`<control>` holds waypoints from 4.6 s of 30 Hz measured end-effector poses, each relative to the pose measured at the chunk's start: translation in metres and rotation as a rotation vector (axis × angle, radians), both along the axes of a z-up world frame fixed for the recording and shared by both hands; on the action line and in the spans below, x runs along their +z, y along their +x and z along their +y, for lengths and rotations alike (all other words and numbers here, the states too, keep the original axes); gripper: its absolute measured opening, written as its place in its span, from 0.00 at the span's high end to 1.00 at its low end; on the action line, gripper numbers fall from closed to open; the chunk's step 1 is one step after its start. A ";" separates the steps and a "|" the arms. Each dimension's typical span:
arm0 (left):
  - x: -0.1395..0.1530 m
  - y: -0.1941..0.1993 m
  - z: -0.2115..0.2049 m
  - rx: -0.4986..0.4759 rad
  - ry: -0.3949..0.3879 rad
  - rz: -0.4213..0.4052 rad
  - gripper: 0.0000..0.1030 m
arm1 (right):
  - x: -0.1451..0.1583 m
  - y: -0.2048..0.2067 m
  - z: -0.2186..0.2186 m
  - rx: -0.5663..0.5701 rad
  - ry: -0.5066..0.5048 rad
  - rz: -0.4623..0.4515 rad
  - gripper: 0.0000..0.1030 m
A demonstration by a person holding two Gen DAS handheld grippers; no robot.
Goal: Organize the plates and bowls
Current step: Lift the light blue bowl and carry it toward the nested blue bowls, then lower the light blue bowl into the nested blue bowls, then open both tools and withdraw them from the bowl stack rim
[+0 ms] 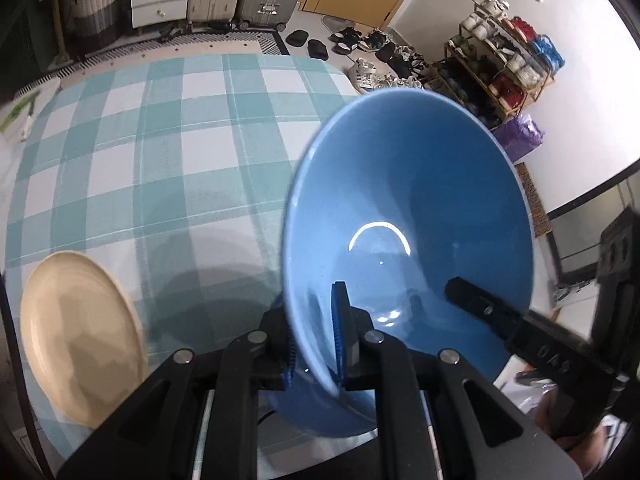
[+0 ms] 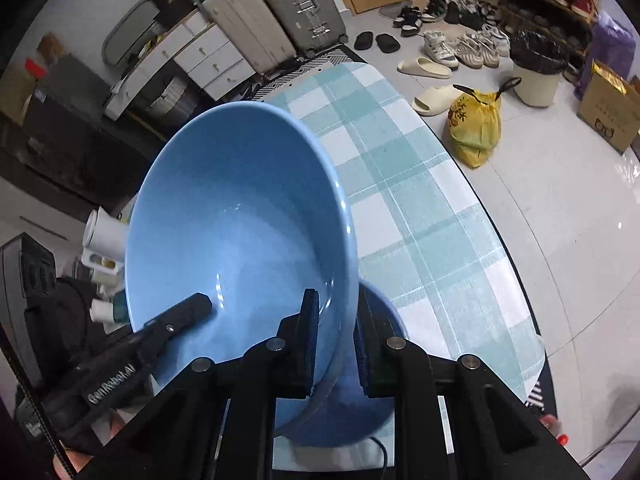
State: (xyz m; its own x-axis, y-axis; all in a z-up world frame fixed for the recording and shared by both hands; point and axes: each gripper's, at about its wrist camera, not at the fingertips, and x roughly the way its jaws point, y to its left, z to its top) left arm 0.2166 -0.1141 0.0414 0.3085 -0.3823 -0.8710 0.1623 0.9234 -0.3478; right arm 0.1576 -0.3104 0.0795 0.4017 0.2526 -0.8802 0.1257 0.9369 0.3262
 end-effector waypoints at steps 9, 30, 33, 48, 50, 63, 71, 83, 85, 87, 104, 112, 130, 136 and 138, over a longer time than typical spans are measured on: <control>-0.024 -0.042 0.003 -0.008 0.046 -0.047 0.87 | -0.023 -0.028 0.005 0.043 0.009 0.000 0.83; -0.036 -0.090 -0.004 0.019 0.150 -0.275 0.85 | -0.078 -0.064 -0.003 0.002 0.126 -0.045 0.83; -0.043 -0.088 -0.002 0.015 0.120 -0.246 0.84 | -0.082 -0.068 -0.011 -0.017 0.162 -0.048 0.83; -0.058 -0.102 -0.018 -0.024 0.227 -0.289 0.84 | -0.091 -0.083 -0.018 -0.081 0.208 -0.098 0.80; -0.059 -0.104 -0.019 -0.022 0.241 -0.306 0.84 | -0.090 -0.087 -0.017 -0.088 0.192 -0.114 0.80; -0.062 -0.113 -0.024 -0.012 0.287 -0.371 0.83 | -0.084 -0.104 -0.002 -0.078 0.041 -0.225 0.80; -0.066 -0.113 -0.021 0.003 0.281 -0.390 0.83 | -0.080 -0.106 0.011 -0.047 -0.078 -0.272 0.80; -0.074 -0.111 -0.021 0.016 0.307 -0.371 0.79 | -0.073 -0.109 0.013 -0.032 -0.133 -0.323 0.80; -0.075 -0.111 -0.022 0.016 0.310 -0.371 0.77 | -0.073 -0.110 0.011 -0.028 -0.118 -0.320 0.80; -0.075 -0.111 -0.023 0.013 0.316 -0.372 0.77 | -0.073 -0.112 0.010 -0.023 -0.125 -0.320 0.80; -0.094 -0.106 -0.025 0.022 0.314 -0.324 0.71 | -0.068 -0.115 0.012 0.023 -0.153 -0.360 0.80; -0.107 -0.101 -0.025 0.007 0.261 -0.262 0.69 | -0.066 -0.116 0.015 0.046 -0.175 -0.378 0.80; -0.119 -0.094 -0.025 -0.020 0.244 -0.205 0.66 | -0.065 -0.027 0.011 0.187 -0.203 -0.255 0.80; -0.114 -0.090 -0.024 -0.025 0.236 -0.204 0.63 | -0.078 -0.008 0.001 0.176 -0.140 -0.202 0.80; -0.112 -0.086 -0.024 -0.025 0.233 -0.208 0.63 | -0.081 -0.003 0.000 0.180 -0.148 -0.193 0.80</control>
